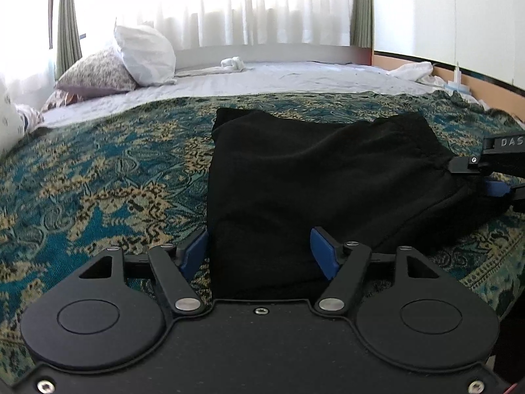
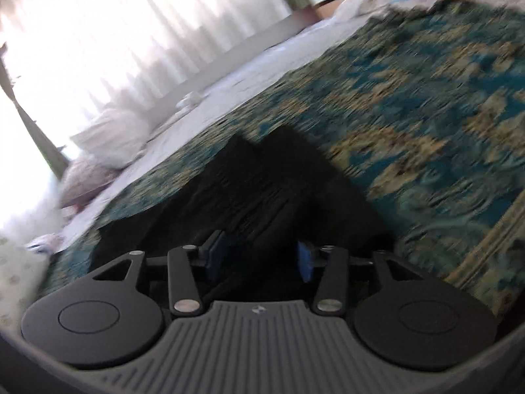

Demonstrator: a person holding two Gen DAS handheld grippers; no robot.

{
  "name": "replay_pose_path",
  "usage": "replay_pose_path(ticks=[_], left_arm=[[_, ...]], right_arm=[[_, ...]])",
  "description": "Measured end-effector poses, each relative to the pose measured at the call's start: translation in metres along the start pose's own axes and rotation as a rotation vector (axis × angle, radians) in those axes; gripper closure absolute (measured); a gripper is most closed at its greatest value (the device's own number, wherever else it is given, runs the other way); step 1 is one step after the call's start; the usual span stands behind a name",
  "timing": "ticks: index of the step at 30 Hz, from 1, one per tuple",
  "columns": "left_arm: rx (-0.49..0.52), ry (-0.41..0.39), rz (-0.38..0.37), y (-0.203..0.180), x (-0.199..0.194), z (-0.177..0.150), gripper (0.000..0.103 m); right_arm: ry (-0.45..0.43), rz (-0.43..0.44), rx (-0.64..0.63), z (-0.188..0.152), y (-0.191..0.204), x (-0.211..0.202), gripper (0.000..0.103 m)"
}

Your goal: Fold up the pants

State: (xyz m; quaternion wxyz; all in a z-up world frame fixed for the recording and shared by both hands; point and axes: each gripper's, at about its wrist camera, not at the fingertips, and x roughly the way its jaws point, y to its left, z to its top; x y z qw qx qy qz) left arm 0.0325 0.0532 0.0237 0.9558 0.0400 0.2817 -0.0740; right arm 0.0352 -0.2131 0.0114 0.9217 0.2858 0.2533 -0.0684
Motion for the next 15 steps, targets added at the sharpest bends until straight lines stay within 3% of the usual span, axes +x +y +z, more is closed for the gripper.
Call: replay_pose_path(ticks=[2,4,7,11,13,15], left_arm=[[-0.024,0.007,-0.006,0.002,0.001,0.000,0.036],[-0.037,0.010,-0.010,0.004,0.002,0.000,0.036],[-0.049,0.015,-0.015,0.004,0.003,0.001,0.036],[-0.071,0.023,-0.020,0.006,0.004,0.002,0.036],[-0.080,0.024,-0.018,0.007,0.004,0.001,0.036],[-0.081,0.023,-0.014,0.006,0.004,0.001,0.036]], right_arm=[[-0.043,-0.080,-0.088,-0.001,0.011,0.002,0.041],[-0.029,-0.093,-0.142,-0.003,0.017,0.010,0.040],[0.010,-0.055,-0.133,0.005,0.017,0.022,0.040],[0.049,0.065,0.005,0.023,0.000,0.036,0.041],[0.062,0.098,0.044,0.026,-0.004,0.036,0.050],[0.075,0.140,0.059,0.024,-0.009,0.032,0.052]])
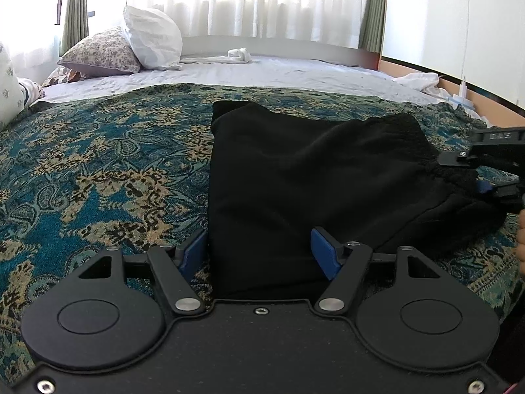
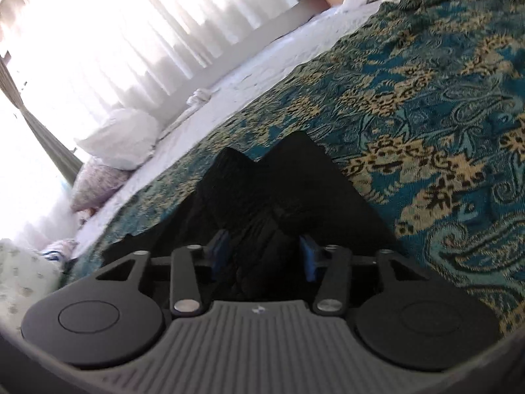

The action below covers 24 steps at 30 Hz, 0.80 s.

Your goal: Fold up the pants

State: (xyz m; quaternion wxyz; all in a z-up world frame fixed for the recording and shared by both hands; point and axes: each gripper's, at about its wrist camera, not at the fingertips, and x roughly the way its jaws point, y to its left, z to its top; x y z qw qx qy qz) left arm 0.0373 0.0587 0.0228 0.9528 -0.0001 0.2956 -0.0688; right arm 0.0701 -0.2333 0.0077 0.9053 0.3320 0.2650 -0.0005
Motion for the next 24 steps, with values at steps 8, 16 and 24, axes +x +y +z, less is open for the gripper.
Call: replay_pose_path(ticks=[8,16,24], left_arm=[[0.005,-0.007,0.002,0.000,0.001,-0.001,0.033],[0.003,-0.011,0.004,-0.002,0.002,-0.001,0.033],[0.101,-0.018,0.023,-0.010,-0.008,0.000,0.032]], right_arm=[[0.071,0.096,0.032,-0.004,-0.012,0.003,0.048],[0.014,-0.100,-0.126,0.001,0.027,0.036,0.063],[-0.169,-0.198,-0.213,-0.014,0.036,-0.012,0.077]])
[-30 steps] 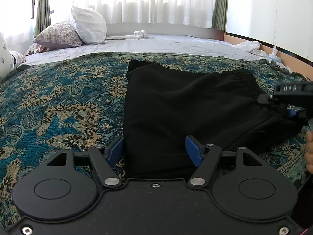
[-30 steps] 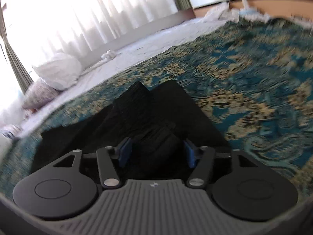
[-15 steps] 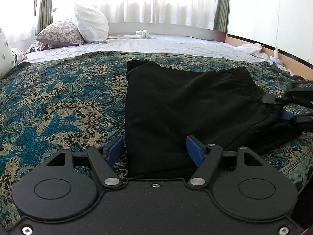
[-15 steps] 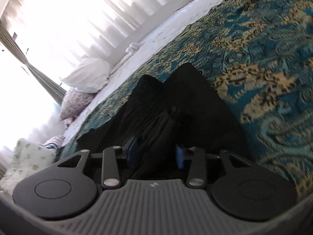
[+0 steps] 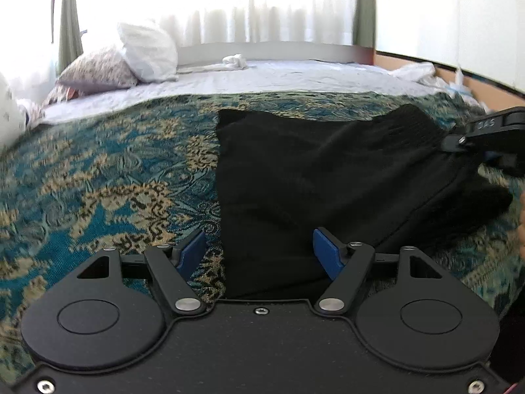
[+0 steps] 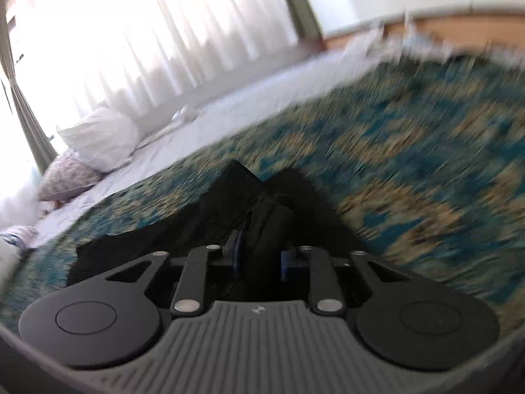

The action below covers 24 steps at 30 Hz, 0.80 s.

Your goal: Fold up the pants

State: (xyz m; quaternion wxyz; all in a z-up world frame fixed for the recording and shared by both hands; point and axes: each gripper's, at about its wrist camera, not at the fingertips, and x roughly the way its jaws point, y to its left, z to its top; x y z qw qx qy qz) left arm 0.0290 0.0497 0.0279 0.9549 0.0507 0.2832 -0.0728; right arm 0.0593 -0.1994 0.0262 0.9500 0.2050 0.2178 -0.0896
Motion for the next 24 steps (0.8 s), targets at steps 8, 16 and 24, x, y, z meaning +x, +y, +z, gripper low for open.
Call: replay_pose_path(ticks=[8,16,24], left_arm=[[-0.008,0.011,-0.030,-0.002,-0.001,-0.003,0.031],[-0.018,0.016,-0.047,-0.002,-0.004,-0.006,0.031],[-0.006,0.022,-0.048,0.002,-0.013,-0.012,0.029]], right_arm=[[-0.016,-0.063,-0.059,-0.015,-0.021,-0.005,0.074],[-0.073,-0.166,-0.217,-0.028,-0.009,-0.004,0.062],[-0.062,-0.154,-0.196,-0.026,-0.029,-0.010,0.025]])
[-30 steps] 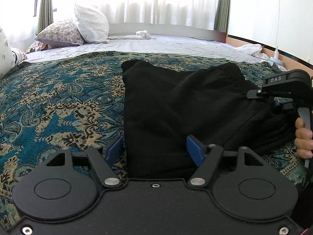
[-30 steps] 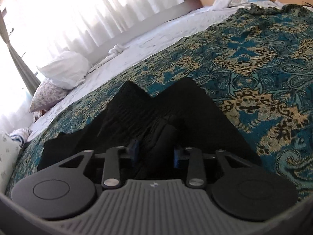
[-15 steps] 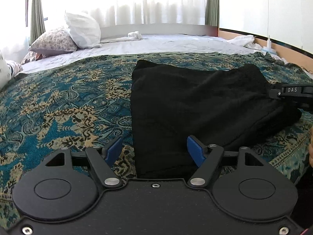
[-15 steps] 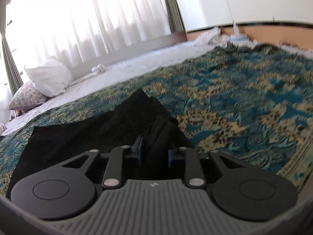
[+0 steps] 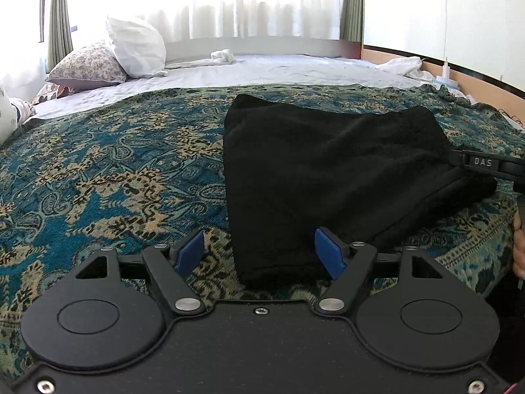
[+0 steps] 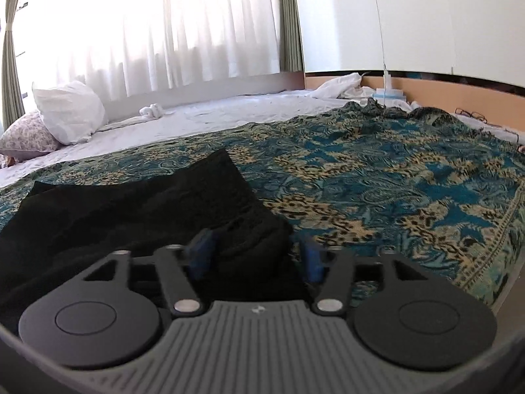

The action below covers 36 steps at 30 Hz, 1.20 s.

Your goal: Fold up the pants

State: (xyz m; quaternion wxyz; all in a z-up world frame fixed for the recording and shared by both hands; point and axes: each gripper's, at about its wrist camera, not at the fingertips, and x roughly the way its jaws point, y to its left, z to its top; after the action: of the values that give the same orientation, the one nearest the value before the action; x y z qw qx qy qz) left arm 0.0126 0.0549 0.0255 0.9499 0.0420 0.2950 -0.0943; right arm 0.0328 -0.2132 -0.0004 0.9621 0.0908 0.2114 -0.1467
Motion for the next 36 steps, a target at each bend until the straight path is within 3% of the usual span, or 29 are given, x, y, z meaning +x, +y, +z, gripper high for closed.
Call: replay_pose_path(ticks=[4,8,9,10,11,13,16,19,23,26,30,36], left_arm=[[-0.003,0.000,-0.002,0.001,-0.001,-0.001,0.029],[0.014,0.007,-0.006,-0.001,-0.003,0.000,0.030],[0.020,0.006,-0.012,-0.001,-0.004,0.001,0.037],[0.018,0.004,-0.028,0.000,-0.007,0.001,0.064],[0.001,0.005,-0.057,0.002,-0.010,0.004,0.074],[-0.030,-0.002,-0.065,0.010,-0.017,0.013,0.079],[-0.054,-0.011,-0.084,0.024,-0.018,0.034,0.080],[-0.025,-0.007,-0.070,0.031,-0.005,0.057,0.080],[0.007,0.006,-0.083,0.035,0.025,0.082,0.080],[0.026,0.047,-0.121,0.033,0.060,0.097,0.080],[0.100,0.072,-0.067,0.022,0.111,0.112,0.082],[0.089,0.103,-0.021,0.023,0.168,0.127,0.082]], right_arm=[[0.002,0.032,0.065,0.000,-0.020,-0.009,0.016],[-0.114,0.010,0.019,0.009,-0.008,-0.039,0.015],[-0.135,0.018,-0.002,0.011,-0.002,-0.043,0.015],[-0.145,0.054,-0.020,0.013,0.007,-0.048,0.015],[-0.135,0.103,-0.025,0.015,0.015,-0.051,0.015],[-0.076,0.213,-0.039,0.013,0.036,-0.051,0.032],[-0.016,0.308,-0.102,-0.001,0.074,-0.049,0.058],[0.039,0.395,-0.144,-0.013,0.109,-0.048,0.069],[0.094,0.443,-0.254,-0.030,0.152,-0.043,0.073],[0.067,0.416,-0.305,-0.038,0.162,-0.042,0.074],[0.079,0.436,-0.274,-0.038,0.156,-0.041,0.073],[0.077,0.449,-0.251,-0.039,0.153,-0.040,0.073]])
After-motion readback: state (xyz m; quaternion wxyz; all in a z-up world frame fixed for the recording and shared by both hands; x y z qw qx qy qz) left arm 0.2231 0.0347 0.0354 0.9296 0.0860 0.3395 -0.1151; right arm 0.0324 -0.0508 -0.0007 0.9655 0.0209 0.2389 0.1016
